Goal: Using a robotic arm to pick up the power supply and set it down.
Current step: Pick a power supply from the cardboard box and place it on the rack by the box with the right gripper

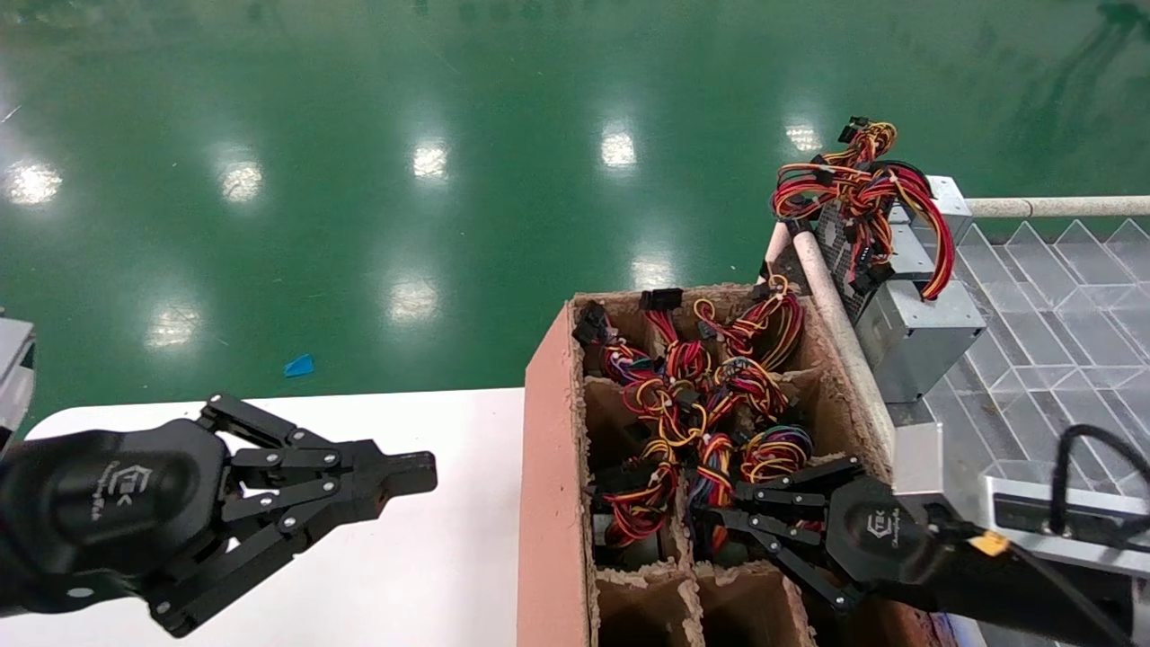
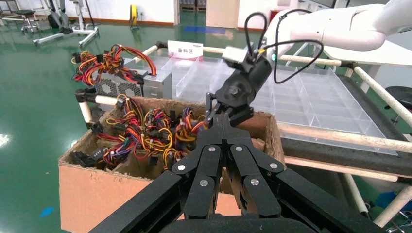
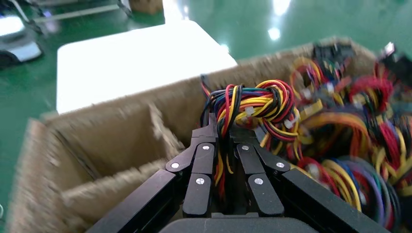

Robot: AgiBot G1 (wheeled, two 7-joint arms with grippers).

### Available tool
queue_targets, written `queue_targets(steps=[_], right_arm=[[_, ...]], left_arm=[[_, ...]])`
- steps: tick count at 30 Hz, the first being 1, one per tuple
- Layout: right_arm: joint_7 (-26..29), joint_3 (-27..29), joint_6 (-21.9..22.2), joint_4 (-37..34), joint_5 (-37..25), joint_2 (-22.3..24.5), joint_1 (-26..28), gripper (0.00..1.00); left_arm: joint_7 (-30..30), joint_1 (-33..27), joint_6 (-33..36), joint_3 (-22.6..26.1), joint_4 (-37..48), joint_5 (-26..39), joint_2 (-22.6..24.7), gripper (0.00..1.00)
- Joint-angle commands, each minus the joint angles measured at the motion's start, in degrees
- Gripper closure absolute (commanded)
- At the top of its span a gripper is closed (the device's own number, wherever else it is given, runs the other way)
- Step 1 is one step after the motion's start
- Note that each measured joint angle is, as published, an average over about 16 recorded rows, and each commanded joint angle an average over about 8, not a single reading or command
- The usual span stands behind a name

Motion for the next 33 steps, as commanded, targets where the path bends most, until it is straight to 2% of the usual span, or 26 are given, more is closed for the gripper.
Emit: queue_targets(steps=[1,11,22,28,33], right_arm=[[-0.3,0.5,-0.6,0.7,1.0,0.2,-0.2,1.00],[0.2,5.9,0.2,9.8,8.0,3.9,-0.1,1.00],[-2.7,13.6,4.4,13.0,13.7,7.3,3.9,1.00],[-4.7,16.6,8.2,11.3,13.3,9.3,6.9,1.00],[-7.5,17.0,11.4,7.9,9.2,11.1,10.7,1.00]], left_arm=[[0.0,0.0,0.0,0.0,0.0,0.0,0.0,1.00],[0.0,0.0,0.0,0.0,0.0,0.0,0.0,1.00],[0.0,0.0,0.0,0.0,0.0,0.0,0.0,1.00],[0.0,0.0,0.0,0.0,0.0,0.0,0.0,1.00],[0.0,0.0,0.0,0.0,0.0,0.0,0.0,1.00]])
